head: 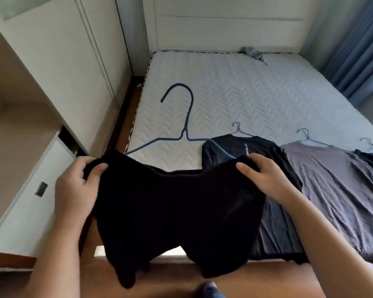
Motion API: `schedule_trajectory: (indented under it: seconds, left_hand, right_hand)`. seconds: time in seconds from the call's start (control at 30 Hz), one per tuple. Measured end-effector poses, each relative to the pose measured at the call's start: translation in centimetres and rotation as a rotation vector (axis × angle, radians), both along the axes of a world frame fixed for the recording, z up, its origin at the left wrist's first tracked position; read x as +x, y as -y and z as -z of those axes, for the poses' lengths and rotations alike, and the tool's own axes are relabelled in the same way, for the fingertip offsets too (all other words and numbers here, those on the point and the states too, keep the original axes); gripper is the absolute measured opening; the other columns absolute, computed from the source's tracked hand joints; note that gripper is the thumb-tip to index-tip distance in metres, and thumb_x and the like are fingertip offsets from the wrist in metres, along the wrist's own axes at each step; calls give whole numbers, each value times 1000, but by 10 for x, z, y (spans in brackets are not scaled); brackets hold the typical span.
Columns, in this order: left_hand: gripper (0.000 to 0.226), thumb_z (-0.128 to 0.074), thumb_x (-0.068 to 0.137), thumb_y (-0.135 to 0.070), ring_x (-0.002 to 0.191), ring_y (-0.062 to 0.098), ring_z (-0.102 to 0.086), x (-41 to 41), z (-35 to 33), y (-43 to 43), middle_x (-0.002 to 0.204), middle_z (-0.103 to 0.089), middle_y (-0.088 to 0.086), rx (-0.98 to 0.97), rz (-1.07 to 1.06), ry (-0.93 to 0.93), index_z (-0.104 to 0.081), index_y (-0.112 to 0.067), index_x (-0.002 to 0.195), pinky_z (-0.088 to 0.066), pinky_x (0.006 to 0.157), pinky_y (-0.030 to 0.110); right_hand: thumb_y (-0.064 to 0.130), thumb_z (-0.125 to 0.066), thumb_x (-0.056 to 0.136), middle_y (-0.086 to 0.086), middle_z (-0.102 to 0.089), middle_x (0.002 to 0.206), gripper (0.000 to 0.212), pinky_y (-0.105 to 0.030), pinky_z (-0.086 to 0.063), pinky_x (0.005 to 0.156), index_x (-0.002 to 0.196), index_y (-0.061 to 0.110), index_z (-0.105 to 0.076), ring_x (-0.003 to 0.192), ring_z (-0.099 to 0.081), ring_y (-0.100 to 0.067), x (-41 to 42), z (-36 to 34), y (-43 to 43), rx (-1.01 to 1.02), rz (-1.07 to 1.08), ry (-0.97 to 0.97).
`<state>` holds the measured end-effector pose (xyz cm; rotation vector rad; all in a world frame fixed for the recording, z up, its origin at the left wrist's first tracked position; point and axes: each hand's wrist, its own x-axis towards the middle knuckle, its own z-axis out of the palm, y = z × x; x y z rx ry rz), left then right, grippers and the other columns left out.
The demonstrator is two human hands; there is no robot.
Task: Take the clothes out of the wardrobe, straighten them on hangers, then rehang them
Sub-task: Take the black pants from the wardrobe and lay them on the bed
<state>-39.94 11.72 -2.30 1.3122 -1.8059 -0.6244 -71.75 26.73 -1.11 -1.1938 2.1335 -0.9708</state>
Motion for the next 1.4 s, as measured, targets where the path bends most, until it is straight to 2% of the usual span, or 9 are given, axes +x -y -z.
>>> schedule_trajectory:
  seconds: [0.1, 0.17, 0.27, 0.4, 0.6, 0.7, 0.87, 1.1, 1.4]
  left_hand:
    - [5, -58, 87, -18, 81, 16, -53, -21, -9, 13, 78, -60, -5, -38, -98, 48, -62, -20, 87, -39, 64, 7]
    - [16, -58, 87, -18, 84, 18, -52, -28, -9, 27, 86, -59, 2, -34, -171, 88, -62, -5, 97, -40, 71, 22]
    - [20, -56, 89, -24, 85, 19, -53, -33, -8, 57, 87, -59, 0, 18, -221, 101, -60, -7, 99, -40, 73, 33]
    - [19, -55, 89, -24, 73, 16, -53, -43, -8, 108, 76, -57, -4, 22, -196, 91, -60, -8, 97, -38, 61, 13]
    - [25, -54, 90, -25, 85, 18, -54, -73, 2, 203, 89, -59, 3, 54, -41, 104, -59, -4, 103, -41, 64, 21]
    - [29, -54, 89, -28, 88, 20, -55, -92, 11, 256, 91, -60, 4, 44, 34, 107, -60, -4, 104, -46, 76, 34]
    - [24, -50, 89, -40, 83, 22, -57, -128, 44, 335, 79, -57, -6, 126, 81, 139, -57, -17, 93, -44, 69, 33]
    - [35, -44, 94, -35, 101, 30, -56, -196, 135, 415, 111, -60, 12, 333, 92, 290, -53, -8, 114, -38, 74, 32]
    - [29, -42, 95, -29, 88, 22, -51, -262, 311, 488, 100, -58, 7, 476, 80, 411, -52, -8, 112, -38, 75, 32]
  right_hand:
    - [31, -58, 87, 4, -56, 66, 21, -29, -40, 66, 70, 19, -53, 65, -53, -15, -27, -2, 40, -13, -74, 14]
    - [30, -57, 88, 1, -60, 81, 16, -29, -38, 75, 83, 15, -55, 79, -55, -17, -35, -3, 66, -20, -103, 4]
    - [33, -55, 89, -3, -64, 90, 26, -30, -41, 73, 89, 6, -56, 88, -58, -21, -45, -2, 107, -5, -141, -2]
    - [36, -55, 88, -5, -63, 83, 31, -31, -41, 69, 94, 7, -61, 83, -59, -23, -56, -1, 157, -3, -131, -4]
    - [36, -53, 89, 7, -55, 78, 21, -26, -38, 64, 92, 15, -57, 77, -53, -15, -77, 5, 227, 59, -38, -21]
    - [35, -52, 90, -3, -58, 91, 26, -30, -38, 75, 98, 11, -58, 87, -54, -20, -91, 14, 261, 95, -19, -63]
    - [31, -50, 91, -8, -58, 97, 26, -37, -42, 84, 102, 8, -55, 93, -54, -26, -122, 37, 319, 185, -16, -106]
    - [26, -48, 94, -18, -56, 119, 34, -32, -35, 87, 117, 2, -50, 112, -50, -32, -180, 134, 409, 364, 18, -109]
    - [24, -48, 93, -19, -57, 122, 34, -36, -40, 87, 120, 4, -50, 112, -52, -33, -233, 324, 473, 438, 124, -155]
